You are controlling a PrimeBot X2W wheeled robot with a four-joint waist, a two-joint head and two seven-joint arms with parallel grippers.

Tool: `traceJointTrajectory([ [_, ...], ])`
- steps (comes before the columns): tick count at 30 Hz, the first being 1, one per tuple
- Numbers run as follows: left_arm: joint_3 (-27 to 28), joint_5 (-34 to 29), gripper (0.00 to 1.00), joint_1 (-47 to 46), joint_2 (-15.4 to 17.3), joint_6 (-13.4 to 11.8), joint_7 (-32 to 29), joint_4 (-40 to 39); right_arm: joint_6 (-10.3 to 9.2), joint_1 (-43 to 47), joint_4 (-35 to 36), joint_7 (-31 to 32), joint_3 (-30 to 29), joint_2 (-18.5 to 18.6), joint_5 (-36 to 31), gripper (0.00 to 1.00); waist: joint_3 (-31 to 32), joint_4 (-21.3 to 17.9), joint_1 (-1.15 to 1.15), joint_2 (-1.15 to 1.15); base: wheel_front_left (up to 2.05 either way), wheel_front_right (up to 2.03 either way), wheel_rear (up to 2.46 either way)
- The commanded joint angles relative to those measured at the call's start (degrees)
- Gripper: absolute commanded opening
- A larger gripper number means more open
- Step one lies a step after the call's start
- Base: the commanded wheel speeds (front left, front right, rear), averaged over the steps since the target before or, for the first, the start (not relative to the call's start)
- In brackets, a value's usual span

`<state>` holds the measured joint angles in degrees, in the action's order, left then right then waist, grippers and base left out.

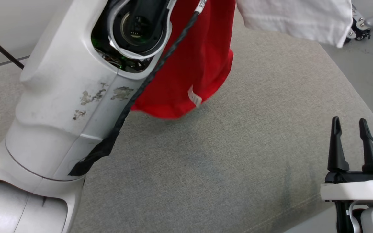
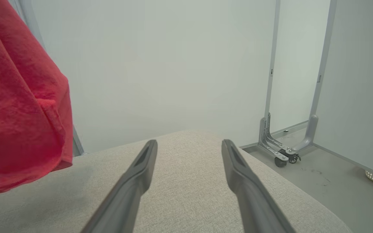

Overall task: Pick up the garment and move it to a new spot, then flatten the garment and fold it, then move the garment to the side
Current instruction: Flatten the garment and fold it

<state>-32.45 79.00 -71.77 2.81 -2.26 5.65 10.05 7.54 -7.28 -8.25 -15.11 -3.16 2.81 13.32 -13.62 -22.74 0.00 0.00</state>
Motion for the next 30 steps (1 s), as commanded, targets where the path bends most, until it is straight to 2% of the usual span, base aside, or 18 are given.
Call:
traceJointTrajectory([
  [1, 0.10, 0.65, 0.00, 0.14, 0.25, -0.32, 0.47, 0.03, -0.10, 0.20, -0.04, -0.07, -0.55, 0.15, -0.45, 1.00, 0.39, 0.77, 0.00, 0.00, 0.00, 0.00, 0.00],
  [5, -0.27, 2.73, 0.00, 3.54, 0.42, -2.36, 1.23, -0.23, -0.10, -0.33, 0.40, -0.07, -2.28, 0.13, -1.45, 1.00, 0.74, 3.73, 0.00, 0.00, 0.00, 0.00, 0.00],
  [7, -0.32, 3.51, 0.00, 7.08, 1.87, -3.46, 0.86, -1.01, -0.10, -0.94, 0.83, -0.07, -2.95, 0.14, -1.68, 1.00, 0.47, 5.38, 0.00, 0.00, 0.00, 0.00, 0.00],
  [11, 0.58, 5.34, 0.00, 18.09, 7.23, -5.84, 0.45, -4.85, -0.10, -1.73, 0.89, -0.07, -3.62, 0.11, -2.01, 1.00, -0.46, 8.35, 0.00, 0.00, 0.00, 0.00, 0.00],
  [17, 9.12, 10.90, 0.00, 39.36, 16.61, -8.14, 4.76, -14.27, -0.10, -0.51, 0.10, -0.07, -4.01, 0.14, -2.55, 1.00, -0.67, 11.39, 0.00, 0.00, 0.00, 0.00, 0.00],
  [19, 12.59, 12.66, 0.00, 46.12, 19.00, -7.82, 6.18, -17.11, -0.10, 0.48, -0.60, -0.07, -3.50, 0.13, -2.86, 1.00, -0.33, 12.68, 0.00, 0.00, 0.00, 0.00, 0.00],
  [23, 17.97, 15.75, 0.00, 57.16, 20.91, -6.12, 7.72, -19.56, -0.10, 1.81, -2.08, -0.07, -1.92, 0.15, -3.21, 1.00, 0.98, 15.51, 0.00, 0.00, 0.00, 0.00, 0.00],
  [26, 18.62, 16.07, 0.00, 62.40, 20.91, -3.95, 7.97, -18.84, -0.10, 2.22, -2.96, -0.07, -0.85, 0.16, -3.71, 1.00, 1.91, 17.36, 0.00, 0.00, 0.00, 0.00, 0.00],
  [29, 17.75, 13.88, 0.00, 64.88, 20.63, -1.34, 8.45, -16.11, -0.10, 2.13, -3.29, -0.07, 0.11, 0.16, -4.19, 1.00, 2.76, 18.77, 0.00, 0.00, 0.00, 0.00, 0.00],
  [30, 17.69, 12.72, 0.12, 65.12, 20.47, -0.56, 8.63, -14.67, -0.10, 2.11, -3.42, -0.07, 0.53, 0.17, -4.39, 1.00, 3.03, 19.17, 0.00, 0.00, 0.00, 0.00, 0.00],
])
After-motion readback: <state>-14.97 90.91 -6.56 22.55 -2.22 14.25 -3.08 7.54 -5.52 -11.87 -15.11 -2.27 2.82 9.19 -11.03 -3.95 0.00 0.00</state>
